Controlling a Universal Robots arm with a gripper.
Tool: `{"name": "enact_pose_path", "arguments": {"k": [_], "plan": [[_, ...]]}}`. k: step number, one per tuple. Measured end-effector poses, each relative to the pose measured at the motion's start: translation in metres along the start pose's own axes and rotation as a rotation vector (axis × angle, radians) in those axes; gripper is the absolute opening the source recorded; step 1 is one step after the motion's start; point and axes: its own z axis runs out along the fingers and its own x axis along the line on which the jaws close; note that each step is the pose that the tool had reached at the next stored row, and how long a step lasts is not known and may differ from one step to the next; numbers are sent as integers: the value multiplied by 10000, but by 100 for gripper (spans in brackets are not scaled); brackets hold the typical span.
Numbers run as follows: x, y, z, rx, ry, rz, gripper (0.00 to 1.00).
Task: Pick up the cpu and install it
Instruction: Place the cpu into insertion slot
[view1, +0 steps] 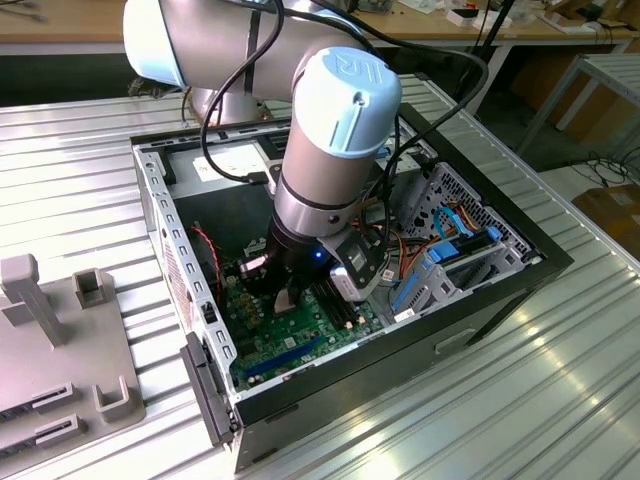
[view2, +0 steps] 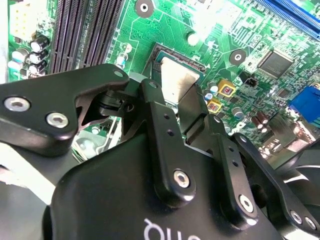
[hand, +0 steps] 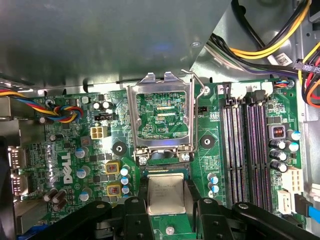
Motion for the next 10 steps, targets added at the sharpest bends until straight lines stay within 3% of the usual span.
{"name": "enact_pose_path", "arguments": {"k": [5,10], "plan": [[0,0,0,-153,13,-38,39],[-1,-10,0,-162,18,-140,39]]}}
